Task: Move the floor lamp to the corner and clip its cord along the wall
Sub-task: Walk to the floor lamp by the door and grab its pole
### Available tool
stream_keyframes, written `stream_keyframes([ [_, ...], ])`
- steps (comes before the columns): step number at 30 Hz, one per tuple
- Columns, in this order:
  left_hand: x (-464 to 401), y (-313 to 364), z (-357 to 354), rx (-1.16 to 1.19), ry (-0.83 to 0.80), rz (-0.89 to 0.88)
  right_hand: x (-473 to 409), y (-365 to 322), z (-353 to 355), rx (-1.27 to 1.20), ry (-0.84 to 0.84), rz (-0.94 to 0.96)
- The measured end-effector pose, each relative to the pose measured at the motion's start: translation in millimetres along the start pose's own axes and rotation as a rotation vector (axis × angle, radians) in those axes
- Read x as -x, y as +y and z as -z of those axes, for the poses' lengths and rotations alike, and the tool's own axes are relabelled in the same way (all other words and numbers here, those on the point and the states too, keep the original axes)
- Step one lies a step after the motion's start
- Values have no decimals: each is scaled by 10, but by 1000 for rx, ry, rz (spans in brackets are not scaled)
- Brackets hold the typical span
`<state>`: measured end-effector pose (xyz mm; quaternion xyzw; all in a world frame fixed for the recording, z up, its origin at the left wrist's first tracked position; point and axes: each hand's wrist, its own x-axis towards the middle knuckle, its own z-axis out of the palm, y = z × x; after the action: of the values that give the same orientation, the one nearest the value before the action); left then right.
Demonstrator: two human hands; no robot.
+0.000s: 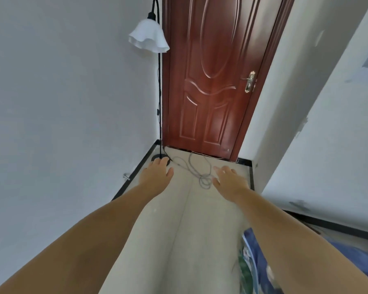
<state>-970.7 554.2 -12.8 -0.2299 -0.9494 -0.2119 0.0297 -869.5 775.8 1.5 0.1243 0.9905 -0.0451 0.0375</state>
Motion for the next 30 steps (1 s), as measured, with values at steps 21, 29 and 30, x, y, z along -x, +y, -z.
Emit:
stream_keyframes([
  [21,-5309,-385,-907,42,-83,-12,-5191,981,256,-111,-16,-35],
  [29,-6802,-692,-1576,-7,-71,196,-7211,1292,42,-103,-83,149],
  [30,-6965,-719,-1646,-2,-69,234,-7454,1348,24,-106,-102,163],
])
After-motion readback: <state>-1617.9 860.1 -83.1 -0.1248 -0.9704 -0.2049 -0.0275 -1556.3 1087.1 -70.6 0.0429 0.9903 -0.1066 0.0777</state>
